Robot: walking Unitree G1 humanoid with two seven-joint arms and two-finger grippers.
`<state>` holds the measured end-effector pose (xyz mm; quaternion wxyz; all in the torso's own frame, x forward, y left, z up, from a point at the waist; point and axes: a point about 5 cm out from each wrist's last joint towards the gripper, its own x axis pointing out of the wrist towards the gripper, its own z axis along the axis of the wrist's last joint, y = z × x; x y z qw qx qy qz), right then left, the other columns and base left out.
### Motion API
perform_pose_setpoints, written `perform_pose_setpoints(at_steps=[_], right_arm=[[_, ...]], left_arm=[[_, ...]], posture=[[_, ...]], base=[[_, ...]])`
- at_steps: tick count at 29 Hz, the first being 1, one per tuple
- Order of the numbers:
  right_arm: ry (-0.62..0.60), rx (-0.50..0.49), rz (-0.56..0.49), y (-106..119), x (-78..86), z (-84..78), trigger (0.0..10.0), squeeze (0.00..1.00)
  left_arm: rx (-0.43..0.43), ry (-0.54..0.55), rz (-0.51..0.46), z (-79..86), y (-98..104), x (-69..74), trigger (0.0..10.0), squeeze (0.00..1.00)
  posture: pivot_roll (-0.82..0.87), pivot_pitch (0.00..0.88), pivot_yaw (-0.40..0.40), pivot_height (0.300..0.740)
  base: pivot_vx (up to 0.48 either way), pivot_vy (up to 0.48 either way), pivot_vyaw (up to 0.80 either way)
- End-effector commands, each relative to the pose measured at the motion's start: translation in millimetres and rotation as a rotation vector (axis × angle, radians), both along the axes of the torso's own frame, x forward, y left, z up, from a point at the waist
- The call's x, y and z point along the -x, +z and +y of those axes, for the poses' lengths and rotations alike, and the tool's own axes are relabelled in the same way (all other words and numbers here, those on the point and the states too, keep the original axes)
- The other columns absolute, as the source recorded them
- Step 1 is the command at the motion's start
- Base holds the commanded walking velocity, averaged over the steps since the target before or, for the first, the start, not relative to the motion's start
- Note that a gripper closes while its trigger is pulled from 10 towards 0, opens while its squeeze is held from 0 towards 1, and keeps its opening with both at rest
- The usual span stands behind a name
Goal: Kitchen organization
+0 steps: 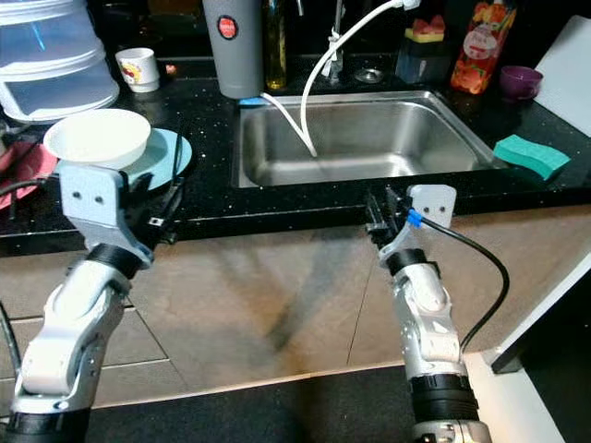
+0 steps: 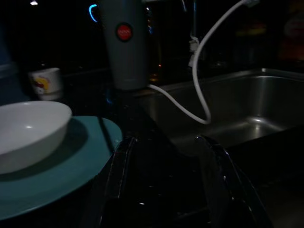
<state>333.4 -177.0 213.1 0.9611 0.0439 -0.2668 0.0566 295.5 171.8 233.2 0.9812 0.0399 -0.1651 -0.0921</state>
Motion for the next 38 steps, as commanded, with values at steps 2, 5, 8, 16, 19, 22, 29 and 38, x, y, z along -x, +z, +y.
perform_pose_setpoints(at_steps=[2,5,8,16,19,22,29,38], right_arm=[[-0.022,-0.095,-0.051,1,5.8,-7.5,10.0,0.0],[-0.013,-0.134,-0.06,1,7.2,-7.3,10.0,0.0],[-0.01,-0.118,-0.036,-2,5.1,-3.1,10.0,0.0],[-0.035,-0.096,-0.049,3,-6.5,-1.9,10.0,0.0],[-0.032,-0.104,-0.054,6,-8.6,-2.8,10.0,0.0],[-0.023,-0.101,-0.059,7,-8.8,-2.3,10.0,0.0],[0.0,-0.1,-0.059,8,-10.2,1.0,10.0,0.0],[0.022,-0.096,-0.056,6,-11.8,4.3,10.0,0.0]], left_arm=[[-0.013,0.01,0.041,2.3,-9,0.5,10.0,0.0],[-0.021,0.03,0.042,5.1,-10,1.4,10.0,0.0],[-0.031,0.088,0.02,13.7,-8,2.7,10.0,0.0],[-0.041,0.213,-0.123,28.5,11,4.0,10.0,0.0],[-0.041,0.203,-0.127,27.6,13,4.4,10.0,0.0],[-0.038,0.198,-0.121,25.4,11,5.0,10.0,0.0],[-0.036,0.194,-0.136,23.4,12,4.6,10.0,0.0],[-0.047,0.194,-0.178,24.2,18,5.3,10.0,0.0]], posture=[[0.04,0.077,0.015,0.74],[0.05,0.077,0.014,0.74],[0.05,0.077,0.015,0.74],[0.05,0.072,0.015,0.74],[0.05,0.071,0.014,0.74],[0.04,0.071,0.016,0.74],[0.05,0.07,0.015,0.74],[0.05,0.066,0.013,0.74]], base=[[0.0,0.0,0.0],[0.0,0.0,0.0],[0.0,0.0,0.0],[0.0,0.0,0.0],[0.0,0.0,0.0],[0.0,0.0,0.0],[0.0,0.0,0.0],[0.206,0.0,0.0]])
